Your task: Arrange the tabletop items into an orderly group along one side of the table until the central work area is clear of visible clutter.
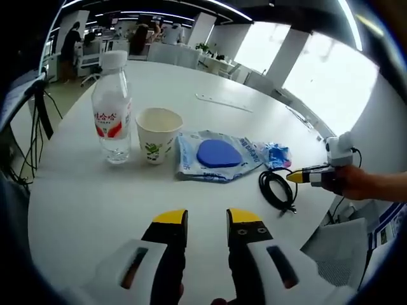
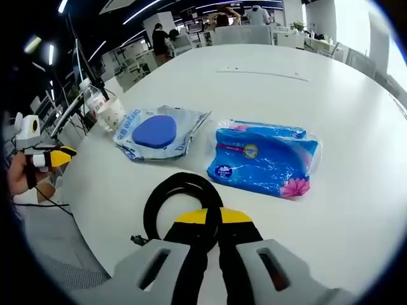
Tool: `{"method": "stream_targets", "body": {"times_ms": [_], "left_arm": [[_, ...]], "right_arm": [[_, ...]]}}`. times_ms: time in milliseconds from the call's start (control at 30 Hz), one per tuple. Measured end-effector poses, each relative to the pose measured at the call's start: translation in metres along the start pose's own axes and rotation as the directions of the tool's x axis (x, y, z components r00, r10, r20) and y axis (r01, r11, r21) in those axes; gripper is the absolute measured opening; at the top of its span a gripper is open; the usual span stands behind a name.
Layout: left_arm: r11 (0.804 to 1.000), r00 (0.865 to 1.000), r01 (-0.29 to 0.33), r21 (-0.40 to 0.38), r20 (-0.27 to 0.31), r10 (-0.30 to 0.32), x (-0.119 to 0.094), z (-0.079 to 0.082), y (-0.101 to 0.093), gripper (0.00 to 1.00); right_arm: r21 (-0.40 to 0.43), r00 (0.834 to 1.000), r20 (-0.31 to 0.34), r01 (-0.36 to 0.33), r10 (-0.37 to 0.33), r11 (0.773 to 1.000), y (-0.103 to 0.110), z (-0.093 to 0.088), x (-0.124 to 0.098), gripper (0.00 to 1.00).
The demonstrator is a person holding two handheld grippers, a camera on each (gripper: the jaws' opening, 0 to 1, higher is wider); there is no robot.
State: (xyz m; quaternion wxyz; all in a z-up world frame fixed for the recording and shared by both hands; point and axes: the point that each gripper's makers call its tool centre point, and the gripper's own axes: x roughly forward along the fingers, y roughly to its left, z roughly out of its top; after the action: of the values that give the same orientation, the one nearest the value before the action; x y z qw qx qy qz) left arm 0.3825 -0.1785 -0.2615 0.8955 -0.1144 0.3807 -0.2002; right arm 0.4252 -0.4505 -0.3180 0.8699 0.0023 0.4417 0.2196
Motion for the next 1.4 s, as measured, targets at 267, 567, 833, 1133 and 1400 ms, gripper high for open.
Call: {"method": "stream_targets", "body": {"times_ms": [267, 567, 833, 1133, 1400], "left_arm": [[1.0, 1.0, 0.007, 0.007, 0.001, -0.007, -0.002, 0.002, 0.001, 0.23], [1.0, 1.0, 0.014, 0.006, 0.025, -0.014, -0.007, 0.004, 0.001, 0.24], [1.0, 0.999, 0.01, -0.003, 0.044, -0.01, -0.016, 0.003, 0.008, 0.24], [1.0, 0.998, 0.009, -0.008, 0.064, -0.008, -0.019, 0.001, 0.009, 0.25], [1.0, 0.997, 0.009, 0.014, 0.08, -0.01, -0.019, 0.005, 0.006, 0.26]], "right_arm": [[0.02, 1.0, 0.016, -0.002, 0.001, 1.0, 0.003, 0.007, 0.0, 0.01], [-0.005, 1.0, 0.015, -0.007, 0.007, 1.0, 0.01, 0.014, 0.003, 0.0], [-0.035, 1.0, 0.005, 0.0, 0.0, 0.999, 0.012, 0.02, 0.008, 0.0], [-0.051, 1.0, -0.009, 0.016, -0.016, 0.999, 0.009, 0.018, 0.008, 0.01], [-0.082, 0.999, -0.035, -0.003, 0.0, 0.997, 0.008, 0.017, 0.003, 0.07]]}}
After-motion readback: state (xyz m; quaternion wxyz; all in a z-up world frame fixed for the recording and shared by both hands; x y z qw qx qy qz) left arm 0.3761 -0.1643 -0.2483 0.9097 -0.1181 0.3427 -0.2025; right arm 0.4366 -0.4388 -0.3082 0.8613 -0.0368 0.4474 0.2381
